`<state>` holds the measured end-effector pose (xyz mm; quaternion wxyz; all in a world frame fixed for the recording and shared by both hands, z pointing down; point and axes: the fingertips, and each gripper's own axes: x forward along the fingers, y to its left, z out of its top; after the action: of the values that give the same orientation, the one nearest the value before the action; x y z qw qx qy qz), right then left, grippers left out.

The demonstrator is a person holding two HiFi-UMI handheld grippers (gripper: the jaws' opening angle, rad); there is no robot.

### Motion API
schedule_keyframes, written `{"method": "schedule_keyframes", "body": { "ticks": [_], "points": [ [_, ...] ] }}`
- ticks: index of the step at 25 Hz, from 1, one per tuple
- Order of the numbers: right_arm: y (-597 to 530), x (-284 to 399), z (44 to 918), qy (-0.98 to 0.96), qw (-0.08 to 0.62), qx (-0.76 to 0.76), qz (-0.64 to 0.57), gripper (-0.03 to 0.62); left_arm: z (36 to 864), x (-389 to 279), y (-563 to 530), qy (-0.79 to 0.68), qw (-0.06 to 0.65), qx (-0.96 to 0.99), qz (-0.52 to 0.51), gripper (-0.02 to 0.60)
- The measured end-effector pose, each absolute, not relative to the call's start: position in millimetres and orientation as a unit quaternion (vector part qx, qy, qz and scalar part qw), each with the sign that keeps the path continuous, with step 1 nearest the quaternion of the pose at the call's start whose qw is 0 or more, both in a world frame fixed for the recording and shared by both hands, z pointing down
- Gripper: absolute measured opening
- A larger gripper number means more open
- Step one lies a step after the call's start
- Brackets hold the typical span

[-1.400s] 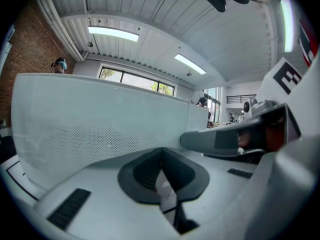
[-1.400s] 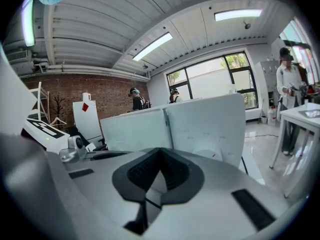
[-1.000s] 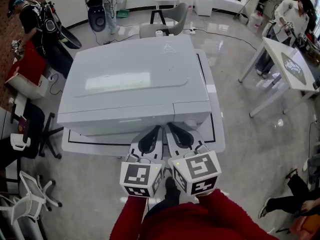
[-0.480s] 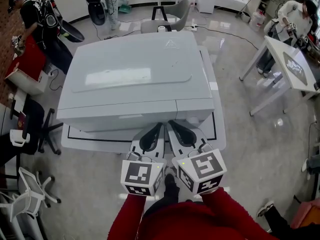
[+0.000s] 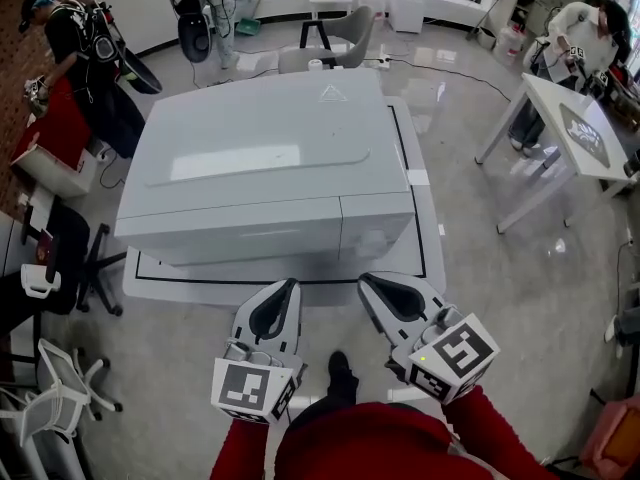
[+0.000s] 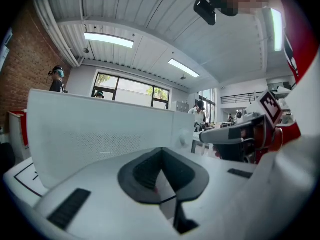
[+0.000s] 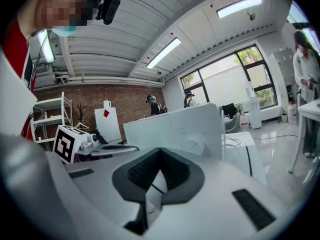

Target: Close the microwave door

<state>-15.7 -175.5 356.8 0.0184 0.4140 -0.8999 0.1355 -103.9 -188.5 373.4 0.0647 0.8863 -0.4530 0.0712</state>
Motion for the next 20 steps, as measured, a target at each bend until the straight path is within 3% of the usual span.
{"method": "schedule_keyframes", "body": {
  "ticks": [20],
  "points": [
    [-113.8, 37.6, 352.7, -0.902, 0.002, 0.422, 0.093, 0.012, 348.5, -110.2, -109.7, -0.451, 0.03, 0.891, 0.036, 0.011]
  ]
}}
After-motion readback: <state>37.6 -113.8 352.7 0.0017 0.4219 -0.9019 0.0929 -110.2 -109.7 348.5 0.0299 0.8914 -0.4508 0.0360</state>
